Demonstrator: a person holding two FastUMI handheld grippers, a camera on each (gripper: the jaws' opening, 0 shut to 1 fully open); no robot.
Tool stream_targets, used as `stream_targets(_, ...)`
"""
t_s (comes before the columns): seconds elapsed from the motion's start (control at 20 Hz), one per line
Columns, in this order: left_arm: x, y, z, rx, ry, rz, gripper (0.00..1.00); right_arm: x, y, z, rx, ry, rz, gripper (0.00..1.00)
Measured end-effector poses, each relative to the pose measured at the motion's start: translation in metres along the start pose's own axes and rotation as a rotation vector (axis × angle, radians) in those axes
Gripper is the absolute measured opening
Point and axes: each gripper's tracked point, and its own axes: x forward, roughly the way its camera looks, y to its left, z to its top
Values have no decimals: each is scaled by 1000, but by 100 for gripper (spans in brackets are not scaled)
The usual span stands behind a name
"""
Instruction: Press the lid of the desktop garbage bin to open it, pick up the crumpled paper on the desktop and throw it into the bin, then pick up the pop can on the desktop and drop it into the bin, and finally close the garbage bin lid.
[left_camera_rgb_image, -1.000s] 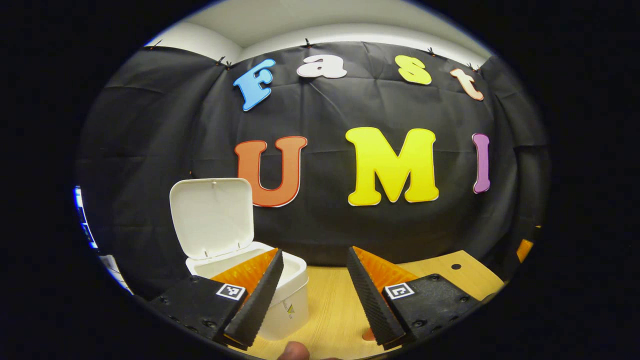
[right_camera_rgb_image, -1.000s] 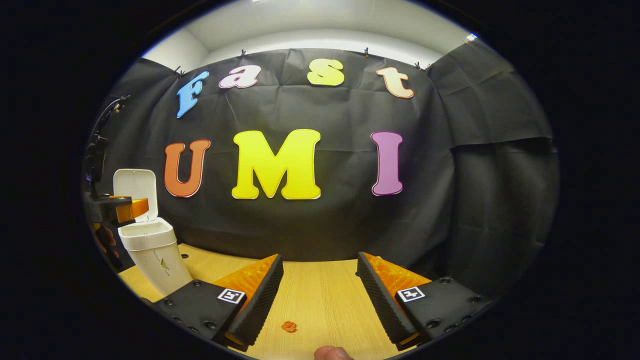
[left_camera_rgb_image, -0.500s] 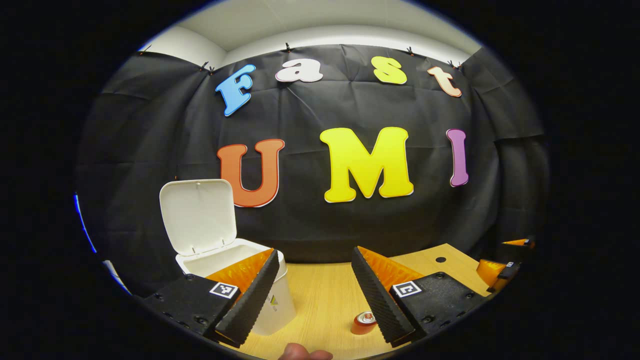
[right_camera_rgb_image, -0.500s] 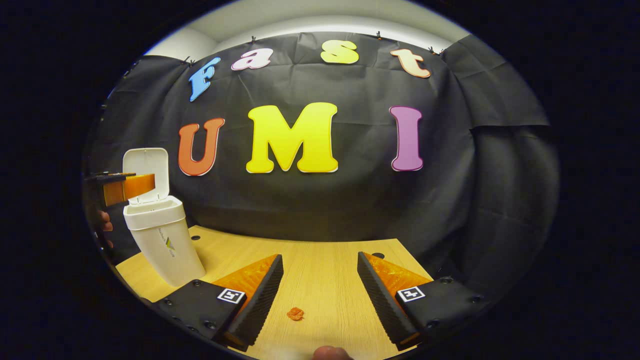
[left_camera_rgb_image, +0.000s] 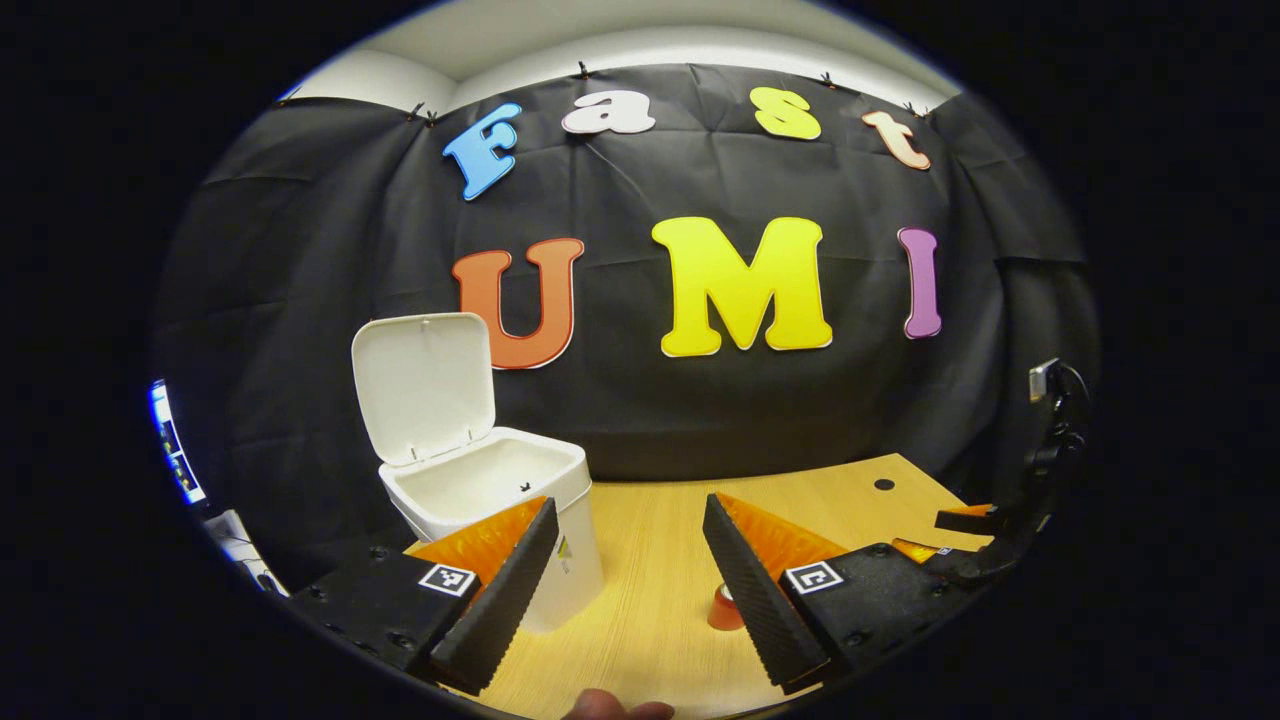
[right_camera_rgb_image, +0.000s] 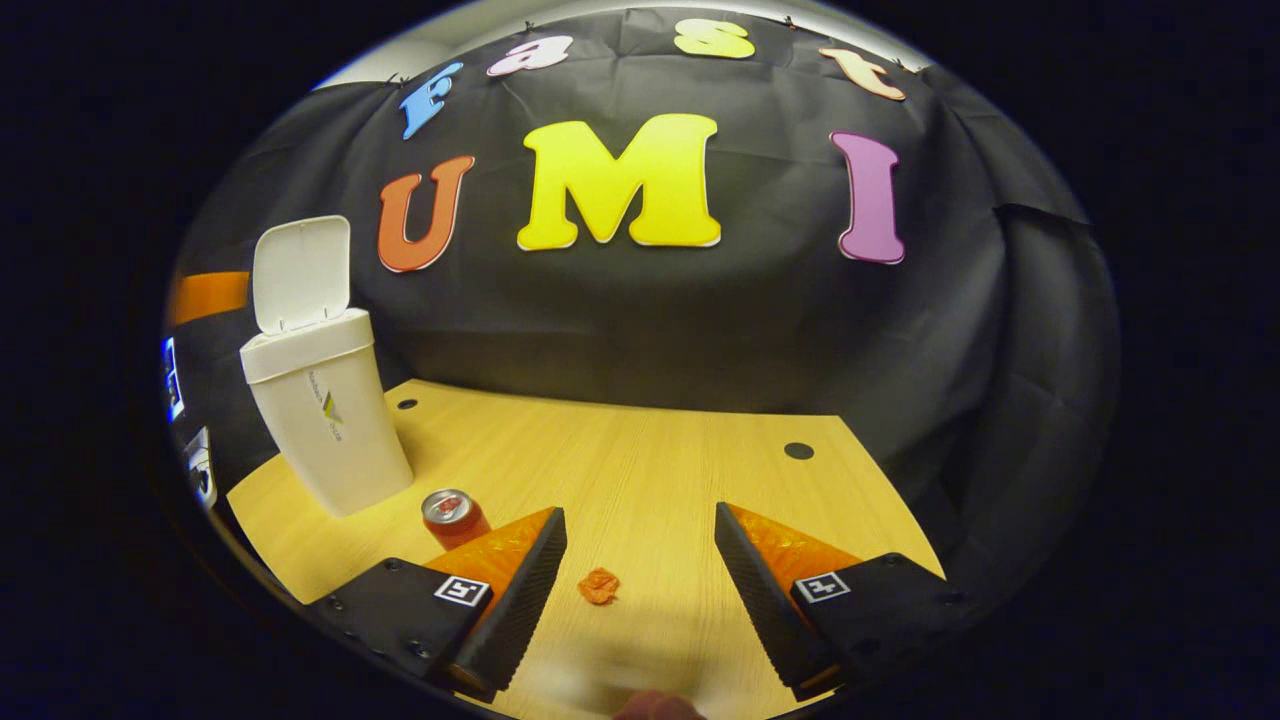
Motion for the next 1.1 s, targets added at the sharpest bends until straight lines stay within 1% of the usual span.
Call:
stream_targets(0.1,-6,-1,-3,-10,16,3,96,12,8,-18,-27,51,33,93)
stream_targets(0.2,-12,1,-8,-6,32,10,96,23,14,-34,-32,98,61,95)
stream_targets(0.4,-18,4,-11,-18,46,27,96,42,25,-60,-71,169,94,94)
stream_targets(0.5,-21,5,-13,-24,59,36,96,50,29,-72,-81,203,110,95)
stream_targets(0.65,-27,9,-15,-27,66,51,96,66,31,-85,-82,241,115,95)
stream_targets(0.7,-29,9,-18,-34,77,56,96,72,32,-89,-85,259,116,93)
stream_targets(0.85,-38,13,-24,-54,106,68,96,83,36,-103,-107,319,136,94)
stream_targets(0.9,-40,14,-26,-58,114,72,96,87,38,-106,-105,333,143,96)
stream_targets(0.95,-40,16,-29,-60,121,79,96,89,39,-111,-101,346,146,96)
stream_targets(1.1,-42,28,-28,-54,120,113,96,94,40,-128,-90,401,138,96)
